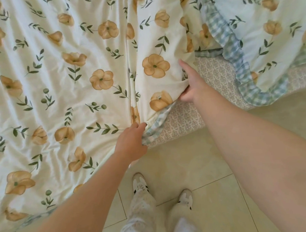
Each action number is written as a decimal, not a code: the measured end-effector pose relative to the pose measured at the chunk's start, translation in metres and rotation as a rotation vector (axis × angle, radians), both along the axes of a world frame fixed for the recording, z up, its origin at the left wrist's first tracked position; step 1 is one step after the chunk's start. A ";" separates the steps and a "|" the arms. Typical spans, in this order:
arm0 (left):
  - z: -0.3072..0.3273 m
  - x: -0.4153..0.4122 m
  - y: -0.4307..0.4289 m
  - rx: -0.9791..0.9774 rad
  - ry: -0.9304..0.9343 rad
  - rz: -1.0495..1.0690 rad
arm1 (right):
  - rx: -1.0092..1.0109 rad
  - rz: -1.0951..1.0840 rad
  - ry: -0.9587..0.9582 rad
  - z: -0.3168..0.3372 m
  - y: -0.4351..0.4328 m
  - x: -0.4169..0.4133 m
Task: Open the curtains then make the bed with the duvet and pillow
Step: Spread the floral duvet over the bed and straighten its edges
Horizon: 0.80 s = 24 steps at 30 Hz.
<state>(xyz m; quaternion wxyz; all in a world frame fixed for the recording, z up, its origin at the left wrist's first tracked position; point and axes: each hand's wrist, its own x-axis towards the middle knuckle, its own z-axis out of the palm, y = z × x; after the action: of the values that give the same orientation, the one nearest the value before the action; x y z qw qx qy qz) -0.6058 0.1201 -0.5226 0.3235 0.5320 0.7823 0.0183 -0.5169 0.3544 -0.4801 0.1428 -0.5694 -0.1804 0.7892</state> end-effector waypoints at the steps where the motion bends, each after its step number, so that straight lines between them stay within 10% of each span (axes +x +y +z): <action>1: 0.002 -0.001 0.001 -0.025 -0.011 -0.036 | -0.004 0.039 -0.010 0.002 0.003 0.000; 12: 0.045 -0.014 0.001 -0.062 -0.070 -0.077 | 0.055 0.061 0.109 0.020 -0.008 -0.006; 18: 0.056 0.010 0.004 -0.056 -0.021 -0.090 | 0.351 -0.118 -0.413 0.034 -0.007 0.064; 24: 0.049 0.035 -0.011 -0.118 0.032 -0.177 | 0.419 -0.201 -0.472 0.025 -0.043 0.120</action>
<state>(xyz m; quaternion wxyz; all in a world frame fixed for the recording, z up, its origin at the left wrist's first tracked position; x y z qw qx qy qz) -0.5711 0.1092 -0.4740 0.3423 0.5790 0.7371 -0.0650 -0.3972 0.3116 -0.4553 0.2882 -0.7097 -0.3097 0.5633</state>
